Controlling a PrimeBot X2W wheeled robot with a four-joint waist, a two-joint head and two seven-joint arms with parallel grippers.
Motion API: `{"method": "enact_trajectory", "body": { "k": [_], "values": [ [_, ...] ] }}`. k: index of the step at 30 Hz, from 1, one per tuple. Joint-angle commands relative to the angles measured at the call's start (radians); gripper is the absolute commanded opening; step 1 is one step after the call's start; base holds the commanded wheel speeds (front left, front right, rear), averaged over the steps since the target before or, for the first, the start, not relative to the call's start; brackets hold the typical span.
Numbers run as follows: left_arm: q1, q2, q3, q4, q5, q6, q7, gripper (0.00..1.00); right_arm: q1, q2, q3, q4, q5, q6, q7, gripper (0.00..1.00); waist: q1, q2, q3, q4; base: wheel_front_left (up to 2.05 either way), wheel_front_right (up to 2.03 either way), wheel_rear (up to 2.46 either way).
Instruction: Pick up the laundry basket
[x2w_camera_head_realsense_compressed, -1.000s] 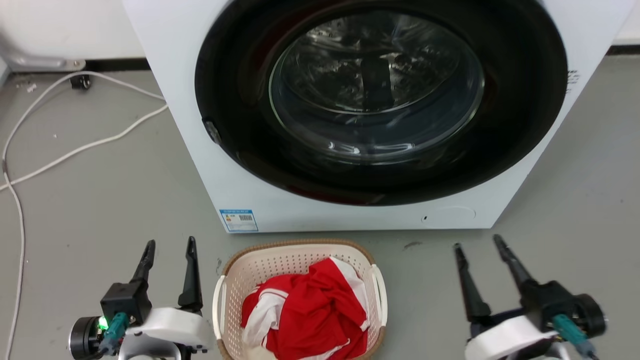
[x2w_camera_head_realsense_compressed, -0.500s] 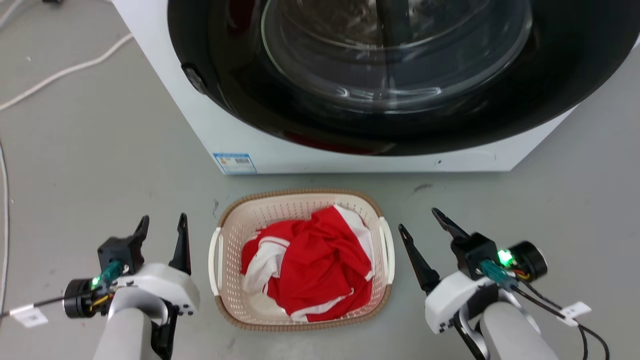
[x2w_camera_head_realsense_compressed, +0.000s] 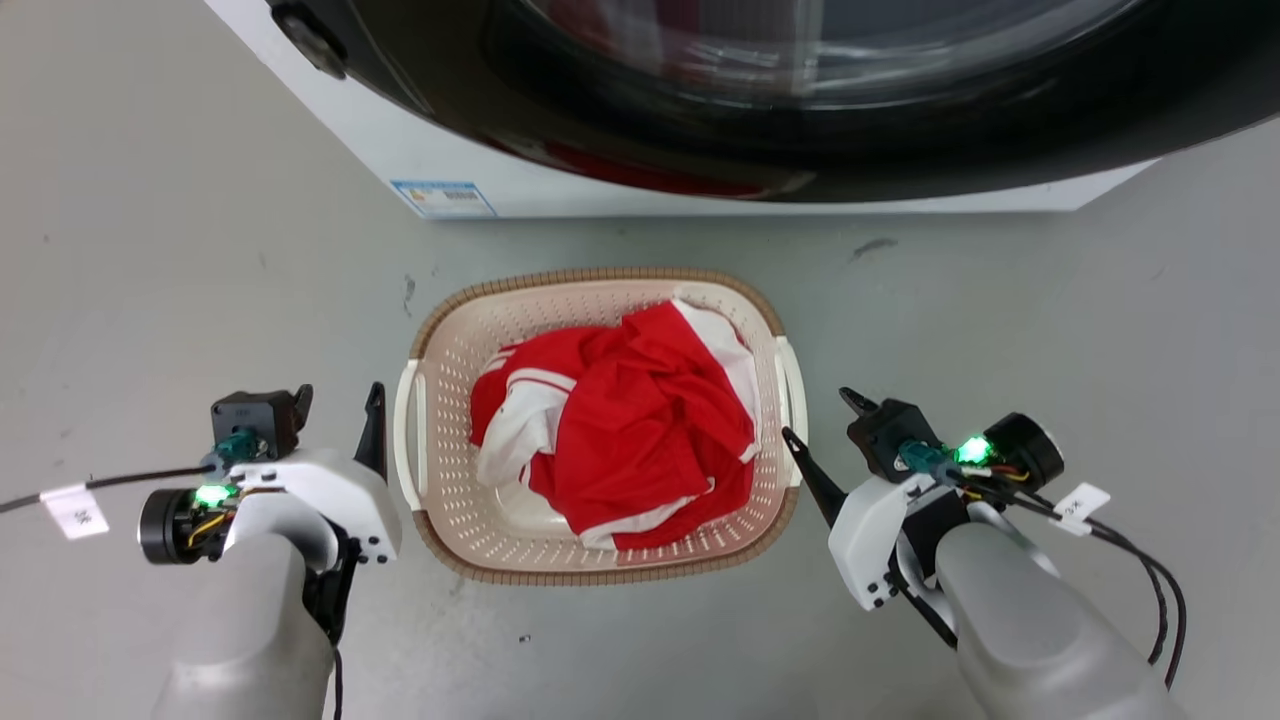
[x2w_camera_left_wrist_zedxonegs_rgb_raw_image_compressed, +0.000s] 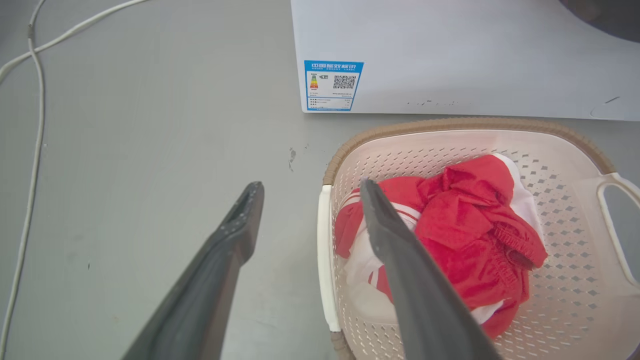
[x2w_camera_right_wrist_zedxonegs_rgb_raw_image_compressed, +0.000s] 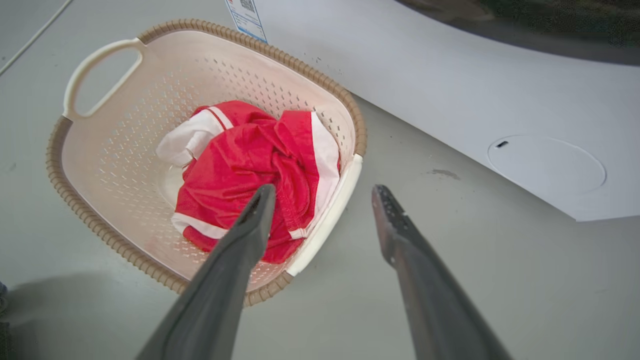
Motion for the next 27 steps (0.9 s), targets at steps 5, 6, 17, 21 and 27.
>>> {"method": "enact_trajectory", "body": {
  "k": [5,6,17,21,27],
  "values": [
    [-0.091,0.005,-0.068,0.108,-0.055,0.001,-0.002,1.0,-0.098,-0.001,0.02,0.103,0.016,-0.001,-0.002,1.0,-0.0002,0.0,0.096,0.005,0.0,0.0,0.0],
    [-0.105,0.003,-0.081,0.127,-0.068,0.001,-0.002,1.0,-0.113,-0.001,0.021,0.117,0.021,-0.001,-0.002,1.0,-0.0002,0.0,0.109,0.006,0.0,0.0,0.0],
    [-0.233,0.015,-0.226,0.251,-0.19,0.001,0.009,1.0,-0.238,-0.001,0.064,0.241,0.061,-0.001,0.0,1.0,-0.0002,0.0,0.233,0.023,0.0,0.0,0.0],
    [-0.263,0.014,-0.269,0.264,-0.23,0.001,0.012,1.0,-0.269,-0.001,0.078,0.269,0.079,-0.001,0.007,1.0,-0.0002,0.0,0.263,0.031,0.0,0.0,0.0],
    [-0.304,0.018,-0.334,0.277,-0.296,0.001,0.023,1.0,-0.317,-0.001,0.091,0.3,0.081,-0.001,0.017,1.0,-0.0002,0.0,0.307,0.043,0.0,0.0,0.0]
  ]
}}
